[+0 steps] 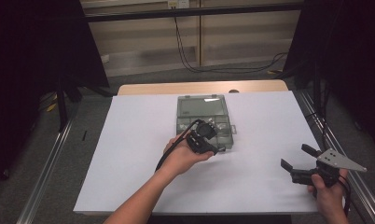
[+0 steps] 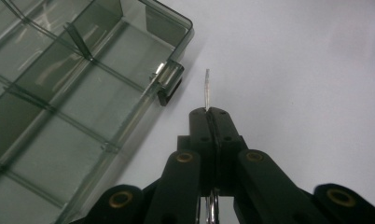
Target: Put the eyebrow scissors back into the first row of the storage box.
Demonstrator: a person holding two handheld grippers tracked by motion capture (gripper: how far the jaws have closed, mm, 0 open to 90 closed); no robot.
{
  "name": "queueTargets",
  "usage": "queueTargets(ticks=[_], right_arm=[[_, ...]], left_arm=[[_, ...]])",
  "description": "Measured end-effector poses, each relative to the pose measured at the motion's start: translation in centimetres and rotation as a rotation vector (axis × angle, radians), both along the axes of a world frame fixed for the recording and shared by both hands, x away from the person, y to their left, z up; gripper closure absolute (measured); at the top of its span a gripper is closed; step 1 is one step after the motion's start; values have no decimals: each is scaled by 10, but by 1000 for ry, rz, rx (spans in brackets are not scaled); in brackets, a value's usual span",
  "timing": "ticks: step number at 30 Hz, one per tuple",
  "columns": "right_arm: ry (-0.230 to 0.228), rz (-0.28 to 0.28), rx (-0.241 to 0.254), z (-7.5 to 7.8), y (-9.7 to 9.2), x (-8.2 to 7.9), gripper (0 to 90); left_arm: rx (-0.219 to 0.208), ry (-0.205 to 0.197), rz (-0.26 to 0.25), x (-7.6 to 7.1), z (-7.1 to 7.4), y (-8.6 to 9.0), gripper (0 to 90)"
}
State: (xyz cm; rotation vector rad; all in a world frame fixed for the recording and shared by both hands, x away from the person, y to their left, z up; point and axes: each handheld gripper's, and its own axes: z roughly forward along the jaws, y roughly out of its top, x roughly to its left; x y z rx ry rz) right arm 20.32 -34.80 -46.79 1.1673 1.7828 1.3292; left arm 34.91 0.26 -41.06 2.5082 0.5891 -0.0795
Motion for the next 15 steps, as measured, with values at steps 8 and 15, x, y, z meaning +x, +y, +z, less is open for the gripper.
queueTargets(ticks=[8,15], right_arm=[[0,3,-6,-1,1,1,13],[-1,3,-6,-1,1,1,13]], left_arm=[[-23,-2,18,6,4,6,895],[-19,-5,23,14,9,11,895]])
